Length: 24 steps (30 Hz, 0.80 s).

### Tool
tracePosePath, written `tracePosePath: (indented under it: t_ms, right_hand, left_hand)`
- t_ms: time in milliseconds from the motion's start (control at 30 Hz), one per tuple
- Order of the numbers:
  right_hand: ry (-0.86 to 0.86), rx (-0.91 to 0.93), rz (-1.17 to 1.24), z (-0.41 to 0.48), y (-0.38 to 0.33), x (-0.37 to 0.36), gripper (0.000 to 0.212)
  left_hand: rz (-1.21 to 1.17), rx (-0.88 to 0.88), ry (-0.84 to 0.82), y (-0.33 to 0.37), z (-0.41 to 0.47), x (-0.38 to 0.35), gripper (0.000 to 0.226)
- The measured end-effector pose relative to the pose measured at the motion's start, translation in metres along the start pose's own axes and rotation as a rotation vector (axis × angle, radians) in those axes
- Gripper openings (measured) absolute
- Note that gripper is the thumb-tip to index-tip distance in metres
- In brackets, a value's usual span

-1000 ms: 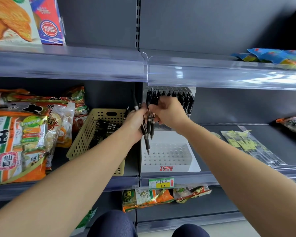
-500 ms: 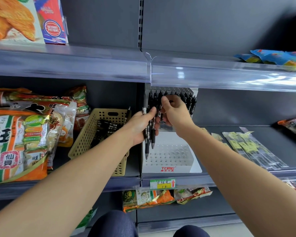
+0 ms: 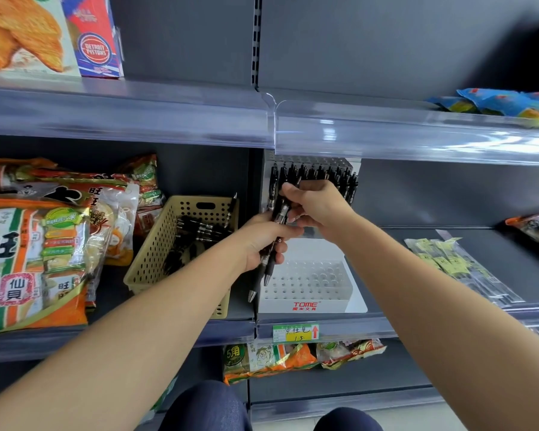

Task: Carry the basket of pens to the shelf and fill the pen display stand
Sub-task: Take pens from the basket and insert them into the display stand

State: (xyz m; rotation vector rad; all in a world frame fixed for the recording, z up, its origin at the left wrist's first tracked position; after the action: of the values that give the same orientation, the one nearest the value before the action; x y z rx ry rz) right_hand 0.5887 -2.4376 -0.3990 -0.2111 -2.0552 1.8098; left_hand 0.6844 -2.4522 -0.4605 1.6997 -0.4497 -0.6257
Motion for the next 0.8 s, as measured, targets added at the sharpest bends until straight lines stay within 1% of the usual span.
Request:
tracePosePath:
  t_ms: [67,133,200,233,300,333,433,500,567,633,700,733,800]
  right_hand:
    - [-0.003,-0.027,0.101,0.001,0.002,0.004,0.035]
    - [0.016,-0.057,0.203,0.003,0.005,0.011,0.039]
    - [0.057,-0.057,0.299,0.005,0.006,0.018,0.041]
    - [0.078,-0.047,0.355,0.005,0.006,0.022,0.036]
    - [0.097,-0.008,0.454,0.003,0.005,0.027,0.016]
    - [0.092,0.011,0.496,0.002,0.005,0.028,0.014]
    - [0.056,0.046,0.595,0.001,0.005,0.027,0.020]
    - [0.043,0.049,0.648,0.001,0.004,0.026,0.016]
    - [0.044,0.046,0.708,0.001,0.004,0.027,0.015]
    - [0.008,0.034,0.706,0.002,0.006,0.024,0.016]
    - [-0.084,0.003,0.635,0.000,0.008,0.014,0.016]
    - [-0.135,-0.015,0.560,-0.002,0.010,0.009,0.016]
    - [-0.222,-0.041,0.324,-0.007,0.014,-0.001,0.017]
  left_hand:
    - [-0.036,0.030,0.012,-0.003,-0.001,0.004,0.020]
    - [-0.062,0.051,0.032,-0.006,-0.002,0.007,0.022]
    - [-0.112,0.057,0.061,-0.006,-0.001,0.011,0.034]
    - [-0.145,0.057,0.070,-0.006,0.000,0.012,0.040]
    - [-0.231,0.048,0.089,-0.003,0.003,0.014,0.046]
    - [-0.279,0.033,0.105,0.000,0.004,0.016,0.041]
    - [-0.406,-0.021,0.170,0.007,0.007,0.021,0.022]
    - [-0.470,-0.075,0.213,0.011,0.007,0.025,0.018]
    - [-0.545,-0.119,0.252,0.014,0.007,0.030,0.019]
    - [-0.572,-0.146,0.274,0.017,0.006,0.033,0.019]
    - [-0.570,-0.160,0.280,0.020,0.006,0.035,0.016]
    - [-0.568,-0.163,0.281,0.021,0.006,0.035,0.015]
    - [-0.548,-0.173,0.277,0.023,0.005,0.035,0.012]
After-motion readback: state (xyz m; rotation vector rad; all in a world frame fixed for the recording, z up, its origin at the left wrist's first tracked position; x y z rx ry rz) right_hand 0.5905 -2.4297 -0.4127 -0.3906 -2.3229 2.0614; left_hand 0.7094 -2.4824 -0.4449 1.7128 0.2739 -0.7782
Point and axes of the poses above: each hand's wrist, its own z-axis towards the middle knuckle, its own x-axis out of the back of the hand, y = z × x, the point moved 9 cm from there along z, towards the middle knuckle, and after that the axes turned 3 degrees about -x, right-handed, at the moved point
